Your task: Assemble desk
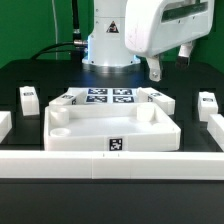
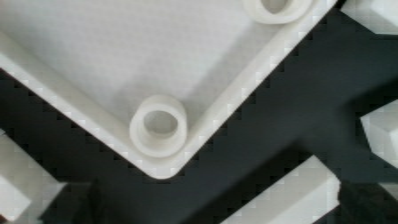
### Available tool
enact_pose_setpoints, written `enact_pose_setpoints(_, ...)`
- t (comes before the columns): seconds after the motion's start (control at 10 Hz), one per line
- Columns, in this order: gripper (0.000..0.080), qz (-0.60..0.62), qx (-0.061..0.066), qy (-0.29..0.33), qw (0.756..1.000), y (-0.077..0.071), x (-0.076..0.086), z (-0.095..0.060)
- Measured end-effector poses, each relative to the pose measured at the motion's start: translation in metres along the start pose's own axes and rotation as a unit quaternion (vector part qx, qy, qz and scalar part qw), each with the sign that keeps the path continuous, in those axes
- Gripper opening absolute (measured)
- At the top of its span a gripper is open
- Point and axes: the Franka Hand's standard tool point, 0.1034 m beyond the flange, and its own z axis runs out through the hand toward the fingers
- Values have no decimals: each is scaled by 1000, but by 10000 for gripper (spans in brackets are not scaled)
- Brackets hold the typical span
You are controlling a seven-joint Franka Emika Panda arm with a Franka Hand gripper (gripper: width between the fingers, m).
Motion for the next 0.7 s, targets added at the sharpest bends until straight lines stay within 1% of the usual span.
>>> enact_pose_setpoints(0.6,649,-11,1,-1,1000,0,0,2)
enact_pose_setpoints(0.7,649,-28,-4,1,1000,1,-2,3)
